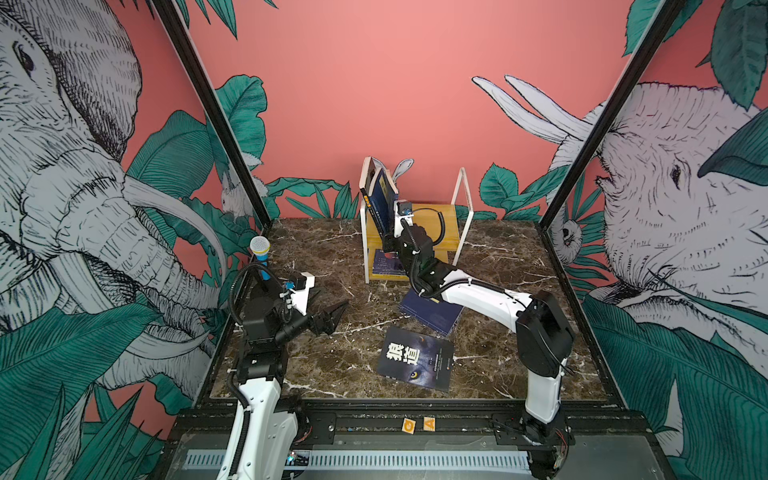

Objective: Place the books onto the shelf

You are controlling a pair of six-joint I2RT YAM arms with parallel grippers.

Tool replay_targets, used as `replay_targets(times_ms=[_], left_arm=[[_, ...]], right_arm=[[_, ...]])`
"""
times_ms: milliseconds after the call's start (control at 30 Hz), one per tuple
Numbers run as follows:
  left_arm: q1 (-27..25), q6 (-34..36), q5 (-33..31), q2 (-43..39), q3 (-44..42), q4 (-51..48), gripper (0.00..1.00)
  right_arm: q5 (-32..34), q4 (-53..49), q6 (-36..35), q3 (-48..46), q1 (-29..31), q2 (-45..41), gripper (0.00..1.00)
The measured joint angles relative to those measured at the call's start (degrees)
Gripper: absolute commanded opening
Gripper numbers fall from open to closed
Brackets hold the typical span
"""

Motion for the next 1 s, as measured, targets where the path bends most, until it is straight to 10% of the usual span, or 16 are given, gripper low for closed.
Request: replay_targets(times_ms=[1000], left_arm=[[0.0,0.0,0.1,-0.1,-0.3,0.0,1.0]], right_arm=[[0.5,3.0,-8.4,2.6,-0.3,3.8,0.01]])
